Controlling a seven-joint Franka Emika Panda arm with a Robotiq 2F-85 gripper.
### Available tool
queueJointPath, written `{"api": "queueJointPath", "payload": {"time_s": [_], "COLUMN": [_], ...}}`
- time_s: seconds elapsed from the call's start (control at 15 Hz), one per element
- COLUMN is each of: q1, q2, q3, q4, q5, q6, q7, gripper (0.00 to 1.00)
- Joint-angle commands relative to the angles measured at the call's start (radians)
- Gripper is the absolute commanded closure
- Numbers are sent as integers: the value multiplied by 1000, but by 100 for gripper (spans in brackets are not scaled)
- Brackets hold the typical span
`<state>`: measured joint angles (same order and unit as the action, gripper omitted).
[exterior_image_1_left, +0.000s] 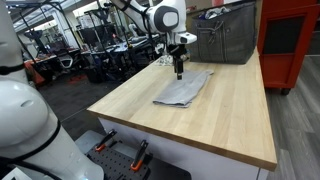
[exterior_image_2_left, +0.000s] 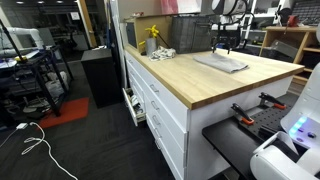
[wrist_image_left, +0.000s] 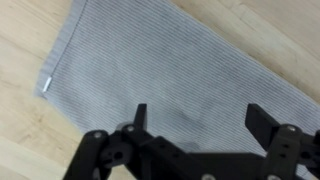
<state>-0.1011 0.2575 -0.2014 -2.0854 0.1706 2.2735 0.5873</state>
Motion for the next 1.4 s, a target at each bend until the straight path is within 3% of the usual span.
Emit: {"api": "queueJointPath", "payload": {"time_s": [0.0, 0.27, 0.6, 1.2, 1.33], "q1": [-6, -17, -49, -39, -44], "q2": [-84, -123, -186, -190, -169], "q3": [-5, -10, -15, 22, 19], "q4": [-140, -237, -313, -377, -355], "q5": [-25, -35, 2, 75, 47], "q6": [83, 148, 130, 124, 126], "q7": [-40, -48, -57, 12, -8], "gripper": [0, 0, 0, 0, 0]}}
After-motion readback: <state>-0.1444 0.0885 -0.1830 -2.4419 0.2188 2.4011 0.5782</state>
